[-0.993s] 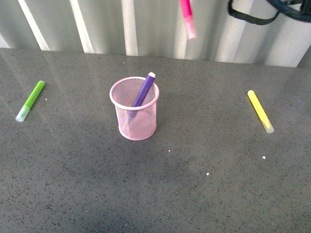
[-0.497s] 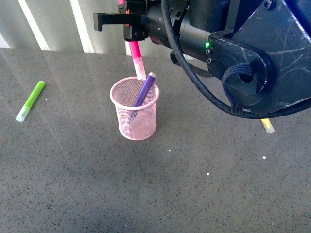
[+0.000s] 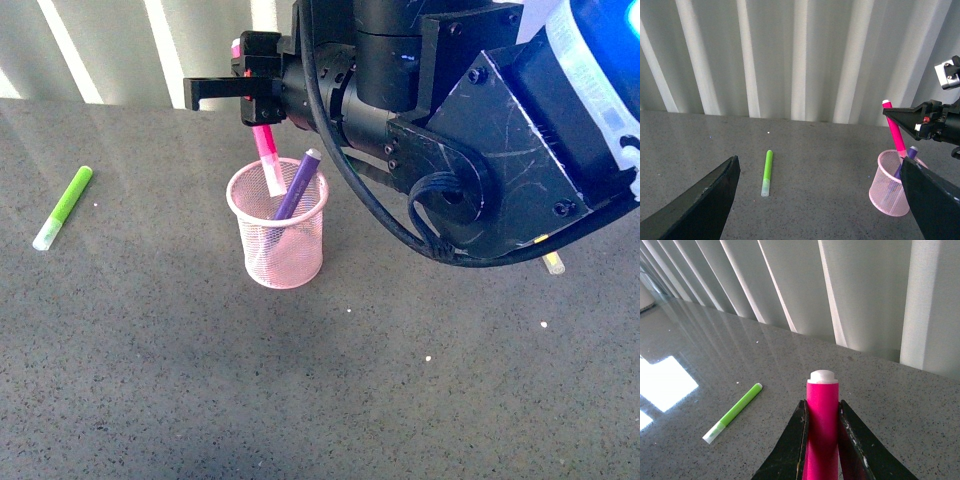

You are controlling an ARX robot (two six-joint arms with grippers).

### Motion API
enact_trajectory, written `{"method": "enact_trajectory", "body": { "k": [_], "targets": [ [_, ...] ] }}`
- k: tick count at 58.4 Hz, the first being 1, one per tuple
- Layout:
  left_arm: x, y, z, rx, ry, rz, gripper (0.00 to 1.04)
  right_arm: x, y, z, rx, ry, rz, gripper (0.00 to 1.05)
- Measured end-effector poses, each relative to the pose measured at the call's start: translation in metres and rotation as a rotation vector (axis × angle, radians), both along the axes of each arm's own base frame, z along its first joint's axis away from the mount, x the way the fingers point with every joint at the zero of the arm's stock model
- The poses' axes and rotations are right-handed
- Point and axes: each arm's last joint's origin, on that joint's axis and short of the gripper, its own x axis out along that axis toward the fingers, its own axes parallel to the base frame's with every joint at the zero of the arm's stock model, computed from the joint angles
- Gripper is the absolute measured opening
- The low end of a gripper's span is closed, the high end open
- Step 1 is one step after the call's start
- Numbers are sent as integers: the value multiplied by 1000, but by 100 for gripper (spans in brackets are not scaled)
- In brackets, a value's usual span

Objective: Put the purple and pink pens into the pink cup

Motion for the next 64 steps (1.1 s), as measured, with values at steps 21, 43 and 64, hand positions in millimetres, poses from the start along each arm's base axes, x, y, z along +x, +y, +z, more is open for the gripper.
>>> {"method": "enact_trajectory", "body": {
  "k": [21,43,64],
  "targets": [
    [0,0,0,0,0,0,98,-1,4,-14,-20,24,9,12],
    [0,0,0,0,0,0,98,-1,1,-18,-32,49,-37,55],
    [0,0,0,0,0,0,98,-10,-28,44,-93,96,-312,98]
  ]
}}
